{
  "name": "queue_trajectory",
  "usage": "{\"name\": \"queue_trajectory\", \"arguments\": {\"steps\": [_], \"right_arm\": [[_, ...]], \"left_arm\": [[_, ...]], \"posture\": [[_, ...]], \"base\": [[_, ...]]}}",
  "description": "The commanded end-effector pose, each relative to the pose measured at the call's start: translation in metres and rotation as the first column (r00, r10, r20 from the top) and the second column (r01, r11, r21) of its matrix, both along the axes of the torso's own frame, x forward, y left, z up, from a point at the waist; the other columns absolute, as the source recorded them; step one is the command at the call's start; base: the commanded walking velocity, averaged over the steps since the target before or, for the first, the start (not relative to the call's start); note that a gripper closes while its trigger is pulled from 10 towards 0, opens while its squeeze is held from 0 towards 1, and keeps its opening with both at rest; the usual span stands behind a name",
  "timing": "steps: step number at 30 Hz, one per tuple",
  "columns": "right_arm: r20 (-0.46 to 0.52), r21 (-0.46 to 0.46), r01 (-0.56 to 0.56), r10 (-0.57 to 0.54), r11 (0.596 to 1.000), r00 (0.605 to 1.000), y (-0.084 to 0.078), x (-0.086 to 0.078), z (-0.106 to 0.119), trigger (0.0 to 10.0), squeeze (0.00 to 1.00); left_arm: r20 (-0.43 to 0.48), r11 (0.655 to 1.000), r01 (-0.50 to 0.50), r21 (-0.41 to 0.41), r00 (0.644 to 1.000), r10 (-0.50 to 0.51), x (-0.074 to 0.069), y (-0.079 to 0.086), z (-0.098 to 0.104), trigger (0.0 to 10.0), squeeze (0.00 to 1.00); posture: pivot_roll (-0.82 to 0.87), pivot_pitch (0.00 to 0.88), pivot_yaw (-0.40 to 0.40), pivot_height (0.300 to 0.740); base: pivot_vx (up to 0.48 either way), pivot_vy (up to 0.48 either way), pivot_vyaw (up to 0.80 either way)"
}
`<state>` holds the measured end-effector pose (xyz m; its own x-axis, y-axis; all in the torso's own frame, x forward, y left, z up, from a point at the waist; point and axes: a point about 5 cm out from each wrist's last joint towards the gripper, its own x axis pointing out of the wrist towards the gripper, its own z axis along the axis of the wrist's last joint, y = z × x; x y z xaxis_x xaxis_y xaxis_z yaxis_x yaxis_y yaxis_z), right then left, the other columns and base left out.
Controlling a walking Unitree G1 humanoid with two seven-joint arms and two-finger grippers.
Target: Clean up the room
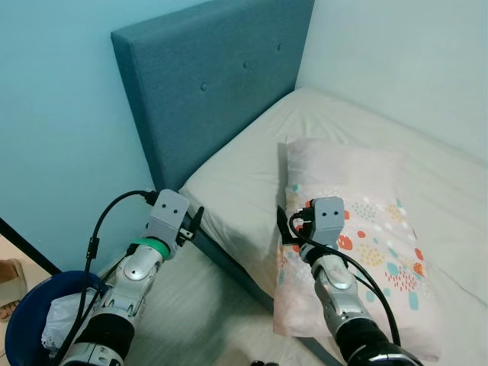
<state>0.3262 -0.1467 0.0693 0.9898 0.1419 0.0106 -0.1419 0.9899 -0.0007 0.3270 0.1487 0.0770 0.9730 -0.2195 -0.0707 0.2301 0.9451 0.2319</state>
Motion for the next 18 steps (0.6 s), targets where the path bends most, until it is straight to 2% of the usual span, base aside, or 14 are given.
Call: {"name": "queue_trajectory", "arguments": {"steps": [1,8,18], "right_arm": [[0.014,0.015,0.003,-0.003,1.000,1.000,0.0003,0.0010,0.0028,10.0,0.00],[0.012,0.017,-0.006,0.006,1.000,1.000,0.0003,0.0003,0.0023,10.0,0.00],[0.006,0.041,-0.006,0.006,0.999,1.000,0.0010,0.0007,0.0026,10.0,0.00]], "left_arm": [[-0.030,0.999,-0.041,0.001,0.999,0.041,0.0003,0.0044,-0.0045,10.0,0.00],[-0.034,0.998,-0.059,-0.004,0.998,0.059,0.0003,0.0040,-0.0050,10.0,0.00],[-0.026,0.998,-0.056,0.006,0.998,0.056,0.0015,0.0019,-0.0043,10.0,0.00]], "posture": [[0.01,0.040,0.046,0.735],[0.01,0.046,0.041,0.735],[0.01,0.048,0.042,0.735]], "base": [[0.000,0.000,0.00],[0.000,0.000,0.00],[0.000,0.000,-0.72]]}}
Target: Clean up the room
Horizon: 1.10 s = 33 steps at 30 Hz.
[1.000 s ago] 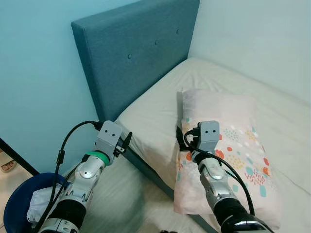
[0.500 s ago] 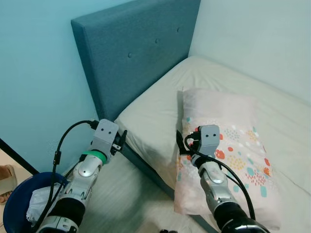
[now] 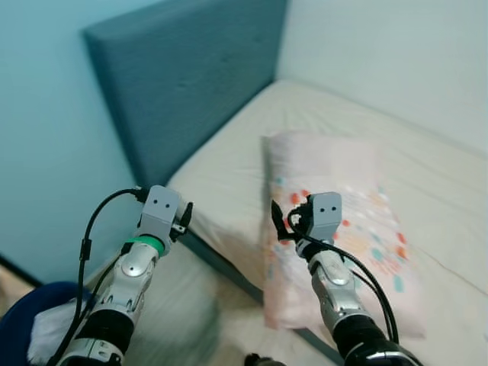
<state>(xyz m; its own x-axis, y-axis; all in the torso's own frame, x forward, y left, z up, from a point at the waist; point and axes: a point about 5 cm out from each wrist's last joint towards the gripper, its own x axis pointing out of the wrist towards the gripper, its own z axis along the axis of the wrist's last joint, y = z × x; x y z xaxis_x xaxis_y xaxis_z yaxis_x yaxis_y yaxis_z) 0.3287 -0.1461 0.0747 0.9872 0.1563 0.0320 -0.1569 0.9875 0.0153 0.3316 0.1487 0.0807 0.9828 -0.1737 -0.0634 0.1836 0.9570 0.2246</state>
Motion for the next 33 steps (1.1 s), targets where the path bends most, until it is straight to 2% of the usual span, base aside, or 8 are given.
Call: {"name": "queue_trajectory", "arguments": {"steps": [1,20,33], "right_arm": [[-0.013,0.021,0.009,-0.008,1.000,1.000,0.0003,-0.0017,-0.0028,10.0,0.00],[-0.016,0.029,0.004,-0.004,1.000,1.000,0.0033,-0.0017,-0.0034,10.0,0.00],[-0.024,0.037,0.012,-0.011,0.999,1.000,0.0019,-0.0022,-0.0048,10.0,0.00]], "left_arm": [[-0.032,1.000,-0.007,0.017,0.999,0.007,-0.0034,0.0019,-0.0083,10.0,0.00],[-0.033,1.000,0.005,0.028,0.999,-0.005,-0.0021,0.0049,-0.0072,10.0,0.00],[-0.047,0.999,0.037,0.027,0.998,-0.036,-0.0067,0.0032,-0.0117,10.0,0.00]], "posture": [[0.01,0.048,0.042,0.735],[0.01,0.032,0.057,0.735],[0.02,0.036,0.056,0.735]], "base": [[0.000,0.000,-0.80],[0.000,0.000,-0.80],[0.000,0.000,-0.80]]}}
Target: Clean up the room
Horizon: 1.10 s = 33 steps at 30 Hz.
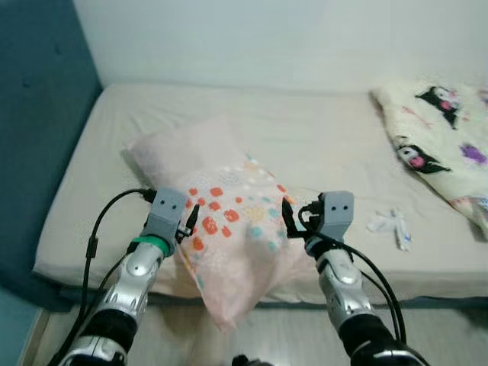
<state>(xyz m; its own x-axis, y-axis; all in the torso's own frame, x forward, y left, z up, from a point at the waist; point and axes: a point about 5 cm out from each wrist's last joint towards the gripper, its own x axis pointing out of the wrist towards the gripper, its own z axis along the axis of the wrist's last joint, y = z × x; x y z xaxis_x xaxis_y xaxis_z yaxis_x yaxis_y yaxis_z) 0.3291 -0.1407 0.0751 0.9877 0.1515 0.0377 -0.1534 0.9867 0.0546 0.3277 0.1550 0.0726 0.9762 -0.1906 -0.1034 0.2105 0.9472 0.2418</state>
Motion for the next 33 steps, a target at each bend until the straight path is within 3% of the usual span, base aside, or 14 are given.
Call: {"name": "queue_trajectory", "arguments": {"steps": [1,6,23,33], "right_arm": [[-0.024,-0.004,0.007,-0.007,1.000,1.000,-0.0035,-0.0026,-0.0052,10.0,0.00],[-0.023,-0.014,0.007,-0.007,1.000,1.000,-0.0034,-0.0026,-0.0052,10.0,0.00],[-0.023,-0.024,0.000,-0.001,1.000,1.000,-0.0018,-0.0032,-0.0059,10.0,0.00],[-0.023,-0.025,-0.003,0.002,1.000,1.000,-0.0012,-0.0028,-0.0056,10.0,0.00]], "left_arm": [[-0.011,1.000,0.020,-0.001,1.000,-0.020,-0.0027,-0.0035,-0.0037,10.0,0.00],[-0.008,1.000,0.026,0.003,1.000,-0.026,-0.0031,-0.0045,-0.0038,10.0,0.00],[-0.001,0.999,0.042,-0.002,0.999,-0.042,-0.0061,-0.0063,-0.0045,10.0,0.00],[0.008,0.999,0.035,-0.011,0.999,-0.035,-0.0054,-0.0042,-0.0023,10.0,0.00]], "posture": [[0.01,0.037,0.056,0.735],[0.02,0.038,0.054,0.735],[0.02,0.046,0.051,0.735],[0.02,0.047,0.051,0.735]], "base": [[0.000,0.000,-0.80],[0.000,0.000,-0.67],[0.000,0.000,0.00],[0.000,0.453,0.00]]}}
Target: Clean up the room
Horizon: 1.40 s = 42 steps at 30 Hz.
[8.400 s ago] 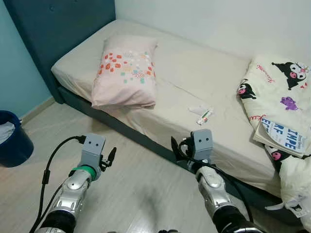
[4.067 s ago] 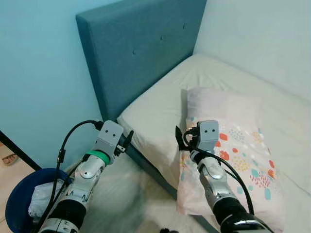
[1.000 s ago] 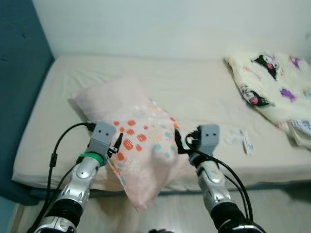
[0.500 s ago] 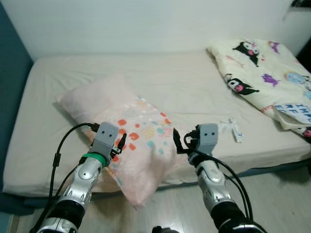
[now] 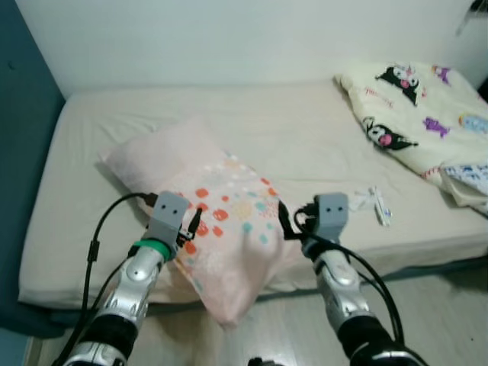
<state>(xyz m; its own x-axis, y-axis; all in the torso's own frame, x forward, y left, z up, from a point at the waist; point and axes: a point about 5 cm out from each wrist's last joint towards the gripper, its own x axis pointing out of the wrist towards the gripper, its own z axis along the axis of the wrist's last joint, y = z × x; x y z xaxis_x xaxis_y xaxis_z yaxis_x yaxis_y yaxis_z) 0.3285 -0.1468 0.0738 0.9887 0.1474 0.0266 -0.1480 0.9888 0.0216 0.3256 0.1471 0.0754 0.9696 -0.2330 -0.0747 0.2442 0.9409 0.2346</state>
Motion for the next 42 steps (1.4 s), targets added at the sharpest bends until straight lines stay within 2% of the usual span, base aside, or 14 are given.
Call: {"name": "queue_trajectory", "arguments": {"steps": [1,11,18,24,30,42], "right_arm": [[-0.017,0.009,-0.007,0.008,1.000,1.000,0.0050,-0.0022,-0.0042,10.0,0.00],[-0.017,0.008,-0.007,0.007,1.000,1.000,0.0052,-0.0021,-0.0042,10.0,0.00],[-0.016,0.010,-0.007,0.007,1.000,1.000,0.0058,-0.0020,-0.0040,10.0,0.00],[-0.017,0.009,-0.006,0.006,1.000,1.000,0.0056,-0.0019,-0.0042,10.0,0.00],[-0.018,0.008,-0.007,0.007,1.000,1.000,0.0056,-0.0017,-0.0042,10.0,0.00],[-0.017,0.001,-0.018,0.018,1.000,1.000,0.0073,-0.0010,-0.0036,10.0,0.00]], "left_arm": [[-0.018,1.000,-0.008,0.003,1.000,0.008,-0.0033,0.0037,-0.0050,10.0,0.00],[-0.012,1.000,-0.005,0.001,1.000,0.005,-0.0030,0.0036,-0.0039,10.0,0.00],[0.030,0.998,0.028,0.054,0.999,-0.030,-0.0046,0.0003,-0.0010,10.0,0.00],[0.027,0.998,0.035,0.048,0.999,-0.036,-0.0054,-0.0012,-0.0019,10.0,0.00],[0.017,0.999,0.037,0.021,0.999,-0.037,-0.0055,-0.0022,-0.0023,10.0,0.00],[0.008,0.998,0.033,0.046,0.999,-0.034,-0.0057,-0.0011,-0.0046,10.0,0.00]], "posture": [[0.02,0.047,0.051,0.735],[0.02,0.047,0.051,0.735],[0.02,0.047,0.054,0.735],[0.02,0.047,0.053,0.735],[0.02,0.047,0.052,0.735],[0.02,0.037,0.051,0.735]], "base": [[0.000,0.480,0.00],[0.000,0.467,0.00],[0.000,-0.211,0.00],[0.000,-0.478,0.00],[0.000,0.000,0.00],[0.000,0.000,0.00]]}}
